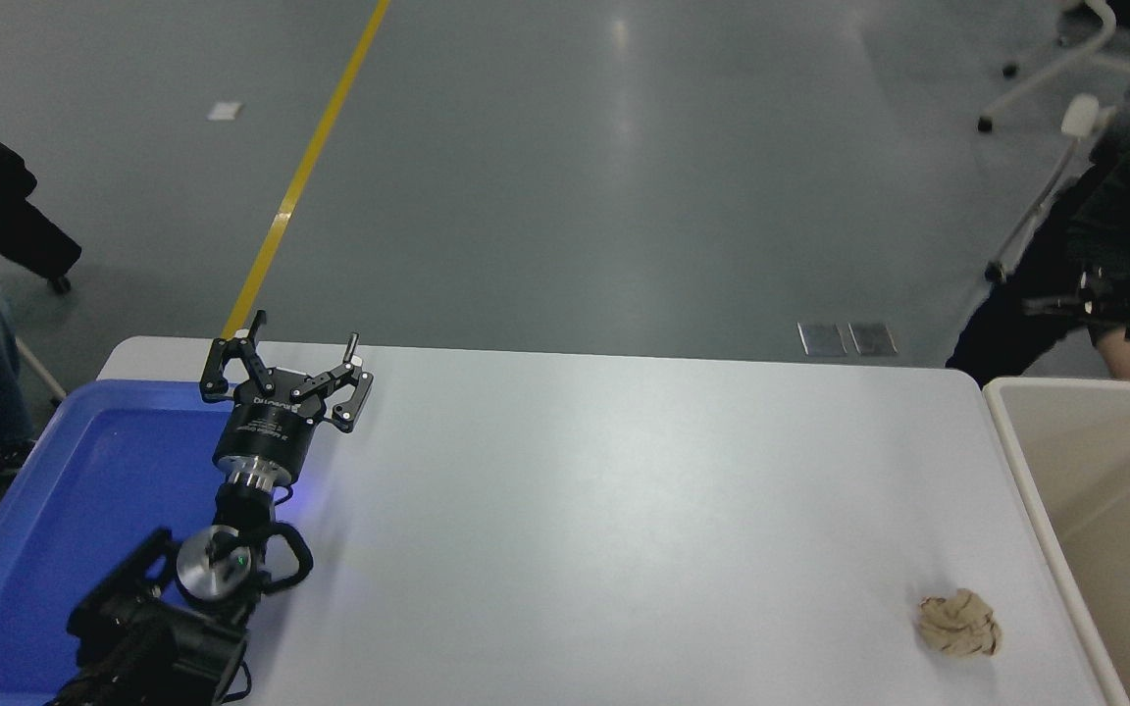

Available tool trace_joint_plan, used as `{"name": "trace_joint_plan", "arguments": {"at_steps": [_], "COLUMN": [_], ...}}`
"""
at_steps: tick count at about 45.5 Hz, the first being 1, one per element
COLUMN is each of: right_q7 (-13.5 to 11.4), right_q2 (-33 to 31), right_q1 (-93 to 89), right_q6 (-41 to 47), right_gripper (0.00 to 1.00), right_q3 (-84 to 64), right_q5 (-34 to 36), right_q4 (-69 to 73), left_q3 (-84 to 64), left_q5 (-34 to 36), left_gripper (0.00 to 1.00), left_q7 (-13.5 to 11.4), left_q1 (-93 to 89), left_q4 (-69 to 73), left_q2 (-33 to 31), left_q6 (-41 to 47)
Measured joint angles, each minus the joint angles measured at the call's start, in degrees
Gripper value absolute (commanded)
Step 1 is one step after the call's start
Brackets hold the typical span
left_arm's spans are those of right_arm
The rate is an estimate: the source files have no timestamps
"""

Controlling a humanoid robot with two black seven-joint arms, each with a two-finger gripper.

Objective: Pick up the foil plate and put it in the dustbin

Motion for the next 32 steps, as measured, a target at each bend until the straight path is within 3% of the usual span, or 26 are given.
{"name": "trace_joint_plan", "arguments": {"at_steps": [6, 15, 32], "right_q7": [0.58, 0.88, 1.04], "right_q2": [8.70, 16.71, 22.29], "right_q1": [3.29, 4.15, -1.79], "right_q6": [0.49, 2.56, 4.99], "right_gripper": [1.00, 1.00, 1.00], "right_q3": [-2.27, -0.28, 3.38], "right_q5": [2.58, 4.82, 6.21], "right_q4": [3.74, 6.57, 8.67], "left_q3": [0.00, 0.00, 0.00], "left_q5": [-0.02, -0.01, 0.01], "left_gripper": [0.99, 0.99, 0.99], "left_q7": [0.00, -0.01, -0.02], "left_q1": [0.00, 0.00, 0.00], "left_q4": [0.01, 0.01, 0.01], "left_q2": [0.01, 0.00, 0.00], "left_q6": [0.01, 0.05, 0.04]}}
